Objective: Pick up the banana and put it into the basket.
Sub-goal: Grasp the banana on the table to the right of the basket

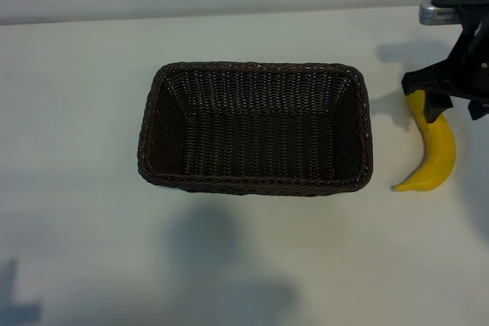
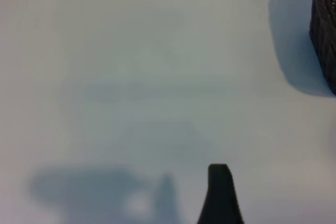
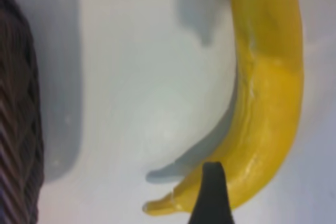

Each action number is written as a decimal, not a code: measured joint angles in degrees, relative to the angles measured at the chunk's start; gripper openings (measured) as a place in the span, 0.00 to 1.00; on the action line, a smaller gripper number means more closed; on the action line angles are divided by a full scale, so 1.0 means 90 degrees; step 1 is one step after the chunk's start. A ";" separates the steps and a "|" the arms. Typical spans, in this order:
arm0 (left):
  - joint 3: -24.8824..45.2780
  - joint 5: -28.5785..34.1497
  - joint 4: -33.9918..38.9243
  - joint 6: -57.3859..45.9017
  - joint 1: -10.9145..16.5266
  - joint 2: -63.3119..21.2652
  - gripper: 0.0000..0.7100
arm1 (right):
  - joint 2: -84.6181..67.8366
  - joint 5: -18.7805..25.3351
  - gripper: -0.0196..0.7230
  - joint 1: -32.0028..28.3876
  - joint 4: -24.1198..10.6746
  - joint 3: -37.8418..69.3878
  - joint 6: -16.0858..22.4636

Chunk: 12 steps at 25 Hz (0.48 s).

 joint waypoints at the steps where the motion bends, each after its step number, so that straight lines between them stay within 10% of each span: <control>1: 0.0000 0.0000 0.0000 0.0000 0.0000 0.0000 0.79 | 0.0053 -0.0072 0.81 0.0000 0.0000 0.0000 0.0000; 12: 0.0007 0.0000 0.0000 0.0000 0.0000 0.0000 0.79 | 0.0760 -0.0464 0.81 0.0000 -0.0075 0.0000 -0.0015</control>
